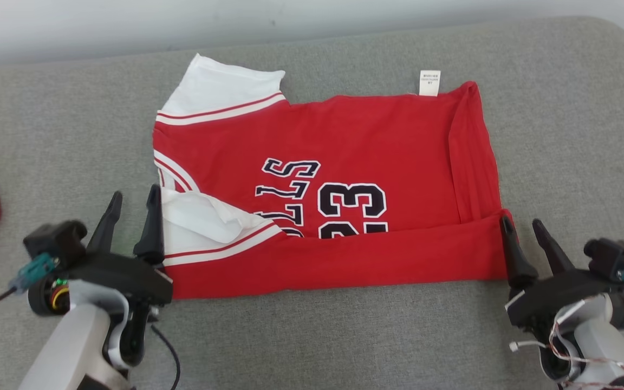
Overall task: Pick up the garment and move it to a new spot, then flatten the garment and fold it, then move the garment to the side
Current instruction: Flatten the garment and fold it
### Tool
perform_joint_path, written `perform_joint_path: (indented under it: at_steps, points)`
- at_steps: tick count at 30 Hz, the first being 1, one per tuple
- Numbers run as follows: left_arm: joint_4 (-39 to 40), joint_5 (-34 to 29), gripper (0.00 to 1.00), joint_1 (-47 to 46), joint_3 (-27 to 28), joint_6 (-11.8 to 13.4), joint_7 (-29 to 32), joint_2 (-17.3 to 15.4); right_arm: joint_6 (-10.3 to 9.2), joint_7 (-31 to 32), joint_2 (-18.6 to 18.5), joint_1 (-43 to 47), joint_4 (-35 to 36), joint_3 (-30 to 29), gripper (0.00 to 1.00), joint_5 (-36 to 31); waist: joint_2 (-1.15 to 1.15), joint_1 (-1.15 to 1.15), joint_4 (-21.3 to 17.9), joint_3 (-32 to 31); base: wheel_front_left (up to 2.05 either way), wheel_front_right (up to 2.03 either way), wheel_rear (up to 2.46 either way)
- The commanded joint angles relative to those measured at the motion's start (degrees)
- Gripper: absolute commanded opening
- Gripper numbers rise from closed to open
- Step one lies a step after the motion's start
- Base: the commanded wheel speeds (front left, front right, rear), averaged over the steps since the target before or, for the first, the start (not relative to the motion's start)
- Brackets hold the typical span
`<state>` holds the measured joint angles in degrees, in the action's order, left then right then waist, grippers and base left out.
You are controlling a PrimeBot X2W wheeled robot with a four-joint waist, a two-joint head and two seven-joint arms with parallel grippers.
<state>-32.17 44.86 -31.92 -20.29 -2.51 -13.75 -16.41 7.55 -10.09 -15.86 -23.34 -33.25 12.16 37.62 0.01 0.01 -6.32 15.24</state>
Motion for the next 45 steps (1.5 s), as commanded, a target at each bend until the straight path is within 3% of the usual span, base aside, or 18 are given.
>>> perform_joint_path:
  at_steps: [1, 7, 14, 25, 26, 27, 28, 29, 38, 45]
  points:
    - [-0.3, -0.4, 1.0, 1.5, 0.4, -0.1, -0.5, 0.1, -0.14, -0.6, -0.5, 1.2, -0.3, 0.2, 1.0, 0.6, -0.01, -0.01, 0.5, -0.8, 0.0, 0.0, 0.0]
    - [2.7, 0.0, 1.0, 7.8, 3.1, 0.8, -1.3, 0.2, -0.14, -1.7, -1.4, 4.8, 0.1, 0.9, 1.0, 1.3, -0.01, -0.01, 1.4, -2.3, 0.0, 0.0, 0.0]
    - [5.6, -1.0, 1.0, 15.1, 1.4, 1.9, 0.1, -0.7, -0.14, -1.6, -1.6, 7.8, 0.8, 0.5, 1.0, 1.0, -0.01, -0.01, 1.9, -2.9, 0.0, 0.0, 0.0]
    - [3.6, -0.8, 1.0, 14.4, -1.1, 1.8, 4.5, -0.4, -0.14, 0.7, -0.9, 5.7, -1.2, 0.8, 1.0, -2.9, -0.01, -0.01, 1.8, -2.2, 0.0, 0.0, 0.0]
    - [3.3, -1.0, 1.0, 14.1, -1.5, 1.6, 5.1, -0.4, -0.14, 1.0, -0.6, 5.4, -1.6, 1.0, 0.8, -3.2, -0.01, -0.01, 1.8, -2.1, 0.0, 0.0, 0.0]
    - [3.0, -1.0, 0.46, 13.9, -1.8, 1.6, 5.6, -0.3, -0.14, 1.0, -0.4, 5.2, -2.0, 1.1, 0.33, -3.5, -0.01, -0.01, 1.8, -2.0, 0.0, 0.0, 0.0]
    - [2.8, -1.1, 0.13, 13.7, -2.0, 1.6, 5.8, -0.2, -0.14, 0.9, -0.3, 5.0, -2.3, 1.1, 0.01, -3.7, -0.01, -0.01, 1.9, -1.9, 0.0, 0.0, 0.0]
    - [2.5, -1.4, 0.0, 13.4, -2.3, 1.7, 6.1, -0.2, -0.14, 0.8, -0.2, 4.7, -2.7, 1.2, 0.0, -3.7, -0.01, -0.01, 1.9, -1.9, 0.0, 0.0, 0.0]
    - [1.8, -1.7, 0.0, 15.4, -3.0, 1.9, 4.2, -0.2, -0.14, -0.5, -0.3, 6.3, -3.9, 2.4, 0.0, -2.8, -0.01, -0.01, 2.8, -6.4, 0.0, 0.0, 0.0]
    - [6.8, -0.4, 0.0, 22.2, -2.7, 4.2, 3.2, 0.0, -0.14, -0.5, -1.7, 12.4, -0.2, 0.8, 0.0, -2.5, -0.01, -0.01, 4.1, -10.4, 0.0, 0.0, 0.0]
